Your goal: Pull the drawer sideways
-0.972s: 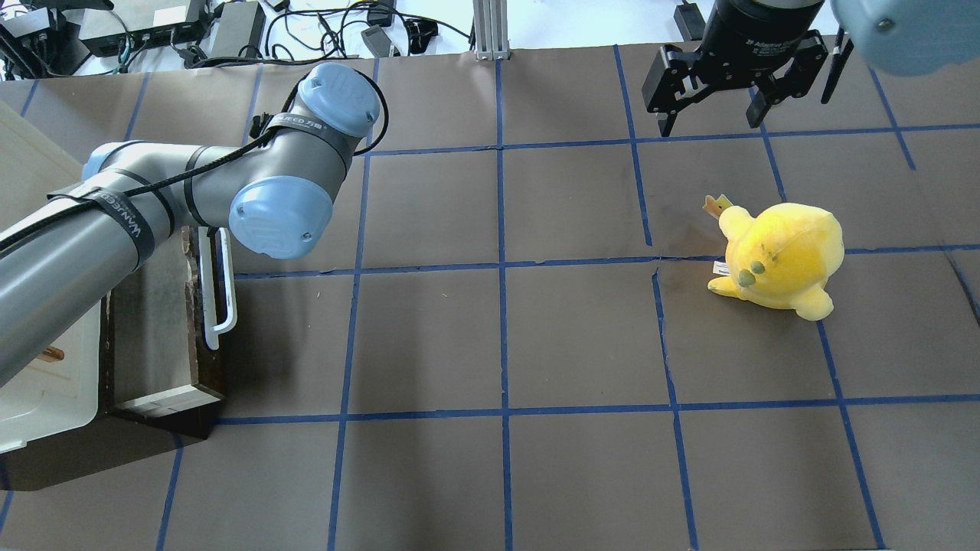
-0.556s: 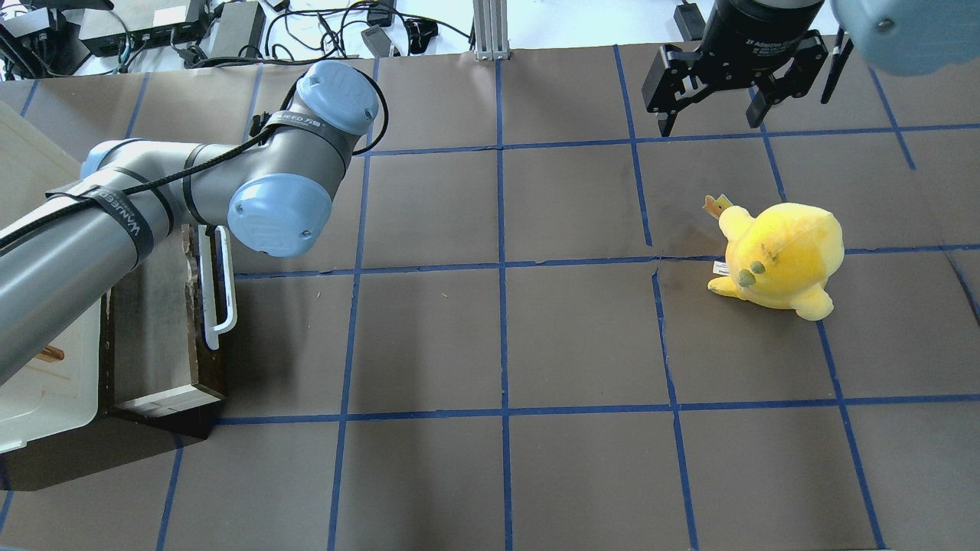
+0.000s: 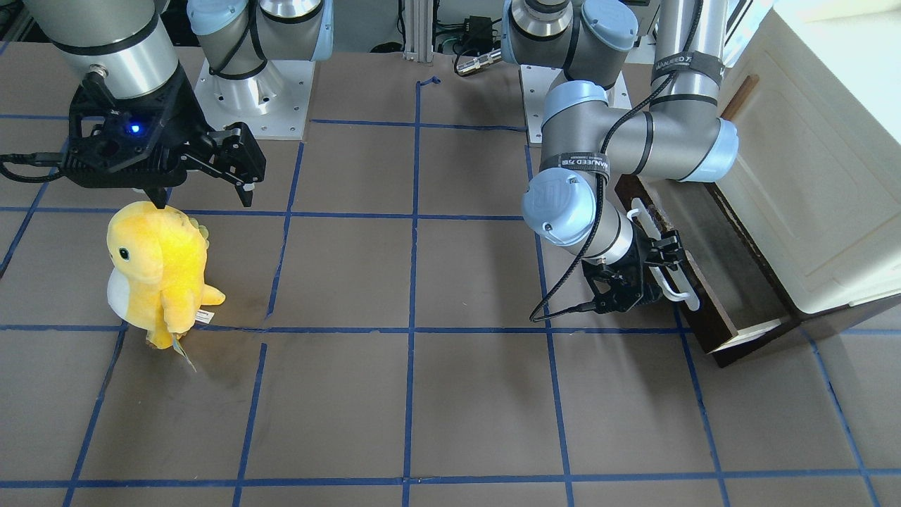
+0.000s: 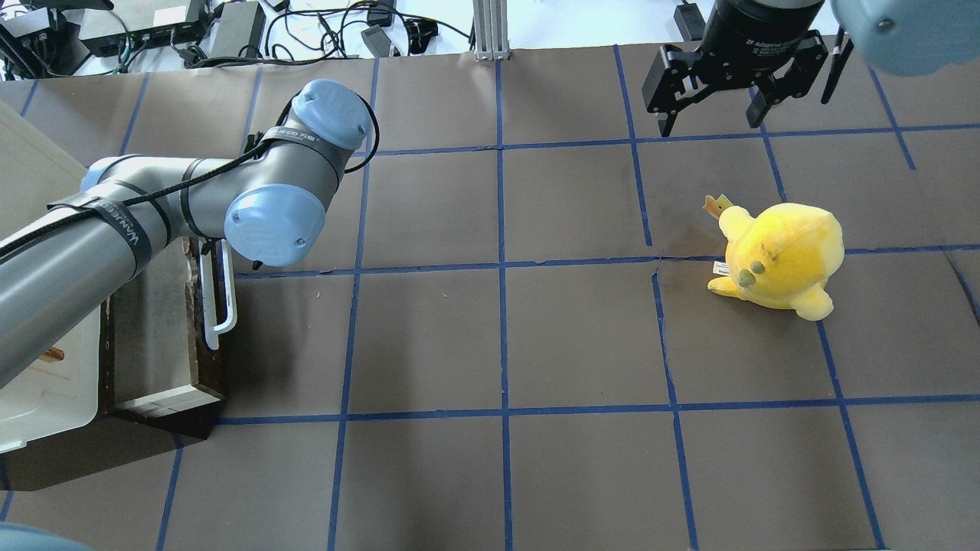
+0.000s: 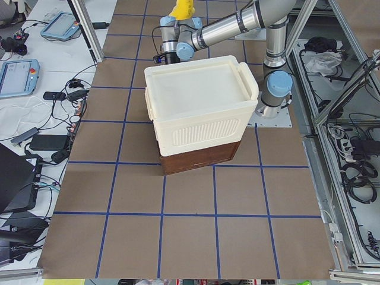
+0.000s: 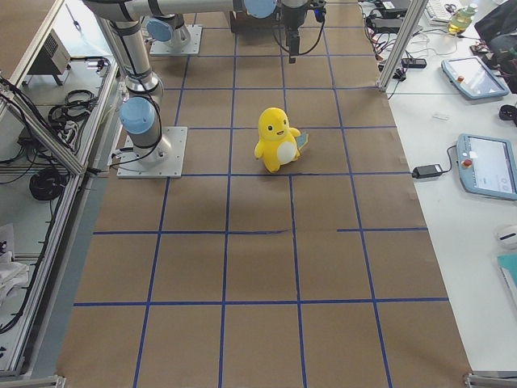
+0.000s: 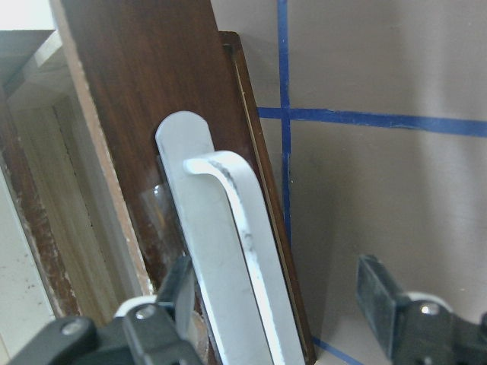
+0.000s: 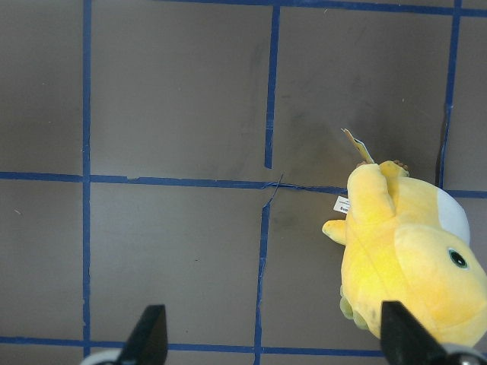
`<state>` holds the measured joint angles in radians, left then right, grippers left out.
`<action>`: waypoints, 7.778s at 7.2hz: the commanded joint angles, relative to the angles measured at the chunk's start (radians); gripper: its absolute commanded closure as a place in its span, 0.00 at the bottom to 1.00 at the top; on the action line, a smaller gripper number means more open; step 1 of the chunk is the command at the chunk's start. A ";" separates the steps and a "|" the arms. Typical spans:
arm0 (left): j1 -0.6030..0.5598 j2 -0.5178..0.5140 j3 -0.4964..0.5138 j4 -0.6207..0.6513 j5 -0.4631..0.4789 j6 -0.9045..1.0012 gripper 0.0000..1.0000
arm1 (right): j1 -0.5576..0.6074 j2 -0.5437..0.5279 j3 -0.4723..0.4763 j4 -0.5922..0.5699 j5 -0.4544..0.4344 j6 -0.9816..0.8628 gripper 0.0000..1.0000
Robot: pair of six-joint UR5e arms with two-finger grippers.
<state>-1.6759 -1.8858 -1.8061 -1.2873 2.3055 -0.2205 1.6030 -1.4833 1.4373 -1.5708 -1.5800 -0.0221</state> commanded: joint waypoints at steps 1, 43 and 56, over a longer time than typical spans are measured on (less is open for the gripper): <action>0.001 -0.003 0.001 0.000 0.000 -0.002 0.41 | 0.000 0.000 0.000 0.000 0.000 0.001 0.00; -0.033 0.017 0.011 -0.076 -0.020 -0.056 0.84 | 0.000 0.000 0.000 0.000 0.000 0.001 0.00; -0.034 0.098 0.141 -0.139 -0.188 0.080 0.38 | 0.000 0.000 0.000 0.000 0.000 0.001 0.00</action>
<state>-1.7053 -1.8271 -1.7240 -1.3901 2.2058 -0.1984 1.6030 -1.4834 1.4373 -1.5708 -1.5800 -0.0215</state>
